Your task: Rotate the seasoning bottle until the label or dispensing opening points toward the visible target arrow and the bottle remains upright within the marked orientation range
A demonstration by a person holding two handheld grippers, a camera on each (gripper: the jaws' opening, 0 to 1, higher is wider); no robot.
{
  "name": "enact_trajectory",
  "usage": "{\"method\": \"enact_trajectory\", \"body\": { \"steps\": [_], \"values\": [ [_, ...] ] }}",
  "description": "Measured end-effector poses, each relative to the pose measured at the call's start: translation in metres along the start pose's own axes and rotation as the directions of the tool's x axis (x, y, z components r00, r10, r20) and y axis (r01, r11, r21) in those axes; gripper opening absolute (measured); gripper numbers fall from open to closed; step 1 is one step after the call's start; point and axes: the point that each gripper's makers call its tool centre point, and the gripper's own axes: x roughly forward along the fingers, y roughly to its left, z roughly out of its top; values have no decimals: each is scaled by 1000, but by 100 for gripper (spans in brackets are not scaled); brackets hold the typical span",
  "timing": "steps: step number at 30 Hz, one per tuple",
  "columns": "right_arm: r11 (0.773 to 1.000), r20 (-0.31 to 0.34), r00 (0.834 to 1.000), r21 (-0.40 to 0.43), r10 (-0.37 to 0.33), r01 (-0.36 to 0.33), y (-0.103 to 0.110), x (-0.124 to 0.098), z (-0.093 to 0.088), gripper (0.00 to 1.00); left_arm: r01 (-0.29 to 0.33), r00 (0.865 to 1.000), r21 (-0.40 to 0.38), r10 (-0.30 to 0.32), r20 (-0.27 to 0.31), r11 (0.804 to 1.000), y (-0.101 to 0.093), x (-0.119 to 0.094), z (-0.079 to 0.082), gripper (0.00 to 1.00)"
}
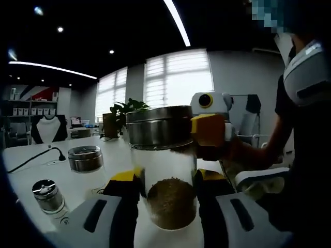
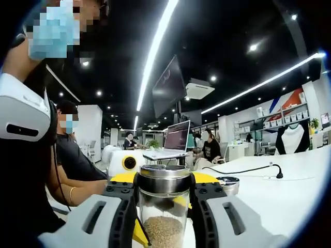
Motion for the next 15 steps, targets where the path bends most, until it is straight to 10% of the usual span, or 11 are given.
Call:
{"method": "enact_trajectory", "body": {
  "steps": [15],
  "values": [
    [998,0,999,39,-49,49,-10,-3,-8,36,-130,990,-25,129,-49,991,9,5,-10,45]
  ]
}}
